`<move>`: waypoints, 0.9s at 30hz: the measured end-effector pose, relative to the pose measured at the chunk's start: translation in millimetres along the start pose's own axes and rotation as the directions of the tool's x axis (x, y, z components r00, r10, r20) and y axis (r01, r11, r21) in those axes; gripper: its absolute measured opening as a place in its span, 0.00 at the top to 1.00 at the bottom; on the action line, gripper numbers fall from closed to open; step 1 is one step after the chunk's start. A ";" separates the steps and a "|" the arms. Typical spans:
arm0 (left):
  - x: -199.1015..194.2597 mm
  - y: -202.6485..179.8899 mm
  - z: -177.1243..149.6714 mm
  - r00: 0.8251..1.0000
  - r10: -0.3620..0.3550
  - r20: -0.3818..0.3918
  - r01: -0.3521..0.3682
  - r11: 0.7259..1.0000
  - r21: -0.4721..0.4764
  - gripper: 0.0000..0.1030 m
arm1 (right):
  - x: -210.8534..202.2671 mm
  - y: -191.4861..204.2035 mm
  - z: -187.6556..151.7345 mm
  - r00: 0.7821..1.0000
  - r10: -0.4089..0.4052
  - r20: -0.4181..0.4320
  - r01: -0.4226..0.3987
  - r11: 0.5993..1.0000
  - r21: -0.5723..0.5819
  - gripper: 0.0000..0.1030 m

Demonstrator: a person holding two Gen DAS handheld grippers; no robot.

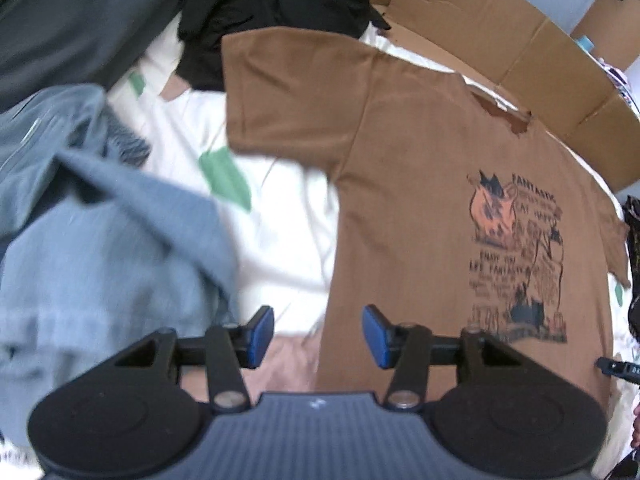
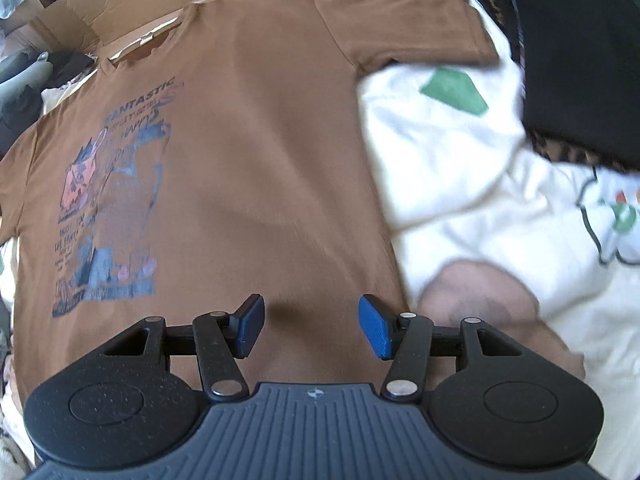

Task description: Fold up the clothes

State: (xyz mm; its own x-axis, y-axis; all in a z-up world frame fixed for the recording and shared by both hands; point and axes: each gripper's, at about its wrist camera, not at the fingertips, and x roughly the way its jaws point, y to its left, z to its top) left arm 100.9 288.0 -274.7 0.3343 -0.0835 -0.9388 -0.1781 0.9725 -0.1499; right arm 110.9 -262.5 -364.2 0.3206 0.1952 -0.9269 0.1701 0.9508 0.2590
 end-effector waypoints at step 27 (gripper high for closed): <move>-120.4 -16.2 -32.4 0.994 -0.089 0.063 0.090 0.996 -0.005 0.19 | -117.6 43.3 -0.8 0.996 -0.086 0.039 0.086 0.996 0.001 0.41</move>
State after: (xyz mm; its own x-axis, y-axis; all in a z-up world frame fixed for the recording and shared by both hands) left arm 33.6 275.3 -169.4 0.4066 -0.1562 -0.9001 -0.1524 0.9599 -0.2354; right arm 79.9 -244.1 -244.3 0.3410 0.1033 -0.9344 0.1979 0.9638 0.1788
